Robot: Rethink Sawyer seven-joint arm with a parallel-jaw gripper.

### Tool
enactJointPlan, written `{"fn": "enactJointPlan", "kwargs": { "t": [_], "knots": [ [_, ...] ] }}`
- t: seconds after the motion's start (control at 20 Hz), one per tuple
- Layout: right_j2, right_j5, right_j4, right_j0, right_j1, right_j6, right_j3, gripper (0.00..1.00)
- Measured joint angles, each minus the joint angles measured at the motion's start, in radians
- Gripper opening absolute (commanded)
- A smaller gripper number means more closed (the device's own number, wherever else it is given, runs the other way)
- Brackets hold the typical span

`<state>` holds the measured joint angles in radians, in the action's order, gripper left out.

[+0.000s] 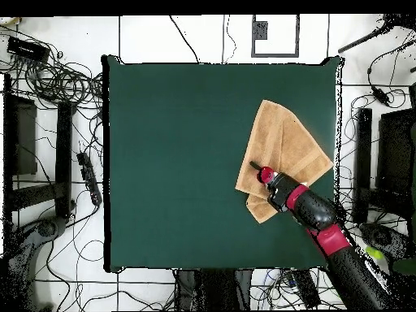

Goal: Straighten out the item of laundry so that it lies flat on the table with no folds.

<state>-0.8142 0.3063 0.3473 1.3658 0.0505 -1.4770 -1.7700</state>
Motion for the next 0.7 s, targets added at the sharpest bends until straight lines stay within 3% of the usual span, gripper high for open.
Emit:
{"fn": "enactJointPlan", "kwargs": {
  "t": [0.25,0.7],
  "knots": [
    [-0.007,0.0,0.009,-0.015,0.018,0.0,0.006,0.0],
    [0.0,0.0,0.043,-0.099,-0.037,0.0,0.022,0.0]
  ]
}}
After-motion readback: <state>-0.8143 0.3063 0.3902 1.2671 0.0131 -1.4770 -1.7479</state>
